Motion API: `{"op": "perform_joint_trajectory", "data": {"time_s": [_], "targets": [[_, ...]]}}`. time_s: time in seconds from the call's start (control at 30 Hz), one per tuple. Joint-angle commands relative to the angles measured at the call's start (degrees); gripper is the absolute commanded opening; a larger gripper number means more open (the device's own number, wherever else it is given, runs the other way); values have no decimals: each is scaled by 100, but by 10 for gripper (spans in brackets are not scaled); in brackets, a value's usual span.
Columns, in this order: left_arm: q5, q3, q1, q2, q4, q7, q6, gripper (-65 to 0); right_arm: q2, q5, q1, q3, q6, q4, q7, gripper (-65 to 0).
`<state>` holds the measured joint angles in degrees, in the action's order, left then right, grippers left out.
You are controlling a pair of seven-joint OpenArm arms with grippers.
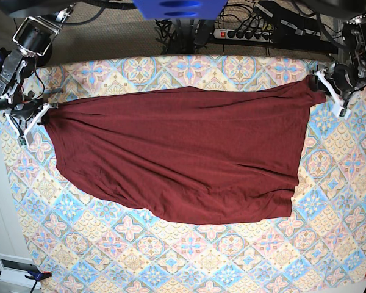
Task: Layout the t-shirt on the table in an organized manner, then fold the t-shirt properly
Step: 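Hold both shirt ends and pull them apart to stretch the shirt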
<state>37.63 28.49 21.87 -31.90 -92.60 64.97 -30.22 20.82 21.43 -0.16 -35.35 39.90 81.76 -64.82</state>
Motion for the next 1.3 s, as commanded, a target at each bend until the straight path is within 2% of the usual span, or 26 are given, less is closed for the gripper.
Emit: {"op": "perform_joint_trajectory", "data": {"time_s": [0.0,0.3,0.43,0.57,0.7,0.87,1.03,1.23,1.27], "targets": [[-4,39,-29,-102,-46,-49,-16,-339,129,77,74,-38,10,119,60,-650],[-22,-119,-319,267,499,-93,-7,-324,129,77,74,-21,10,119,51,-650],[-22,-638,-310,267,605,-664,2,-324,129,77,74,-21,10,119,33,-650],[40,-1183,-345,302,737,-708,2,-330,129,77,74,-29,10,119,33,-650],[4,-1368,-354,478,737,-743,-7,-415,129,77,74,-29,10,119,33,-650],[40,-1341,-538,531,745,-752,-7,-650,129,77,82,-21,10,119,33,-650],[171,-1166,-556,522,719,-743,-33,-650,129,77,74,-21,10,119,33,-650],[1437,-392,-424,496,684,-699,-33,-650,129,77,74,-29,10,119,33,-650],[1560,-304,-380,399,570,-699,-33,-650,129,77,74,-29,10,119,33,-650]]}}
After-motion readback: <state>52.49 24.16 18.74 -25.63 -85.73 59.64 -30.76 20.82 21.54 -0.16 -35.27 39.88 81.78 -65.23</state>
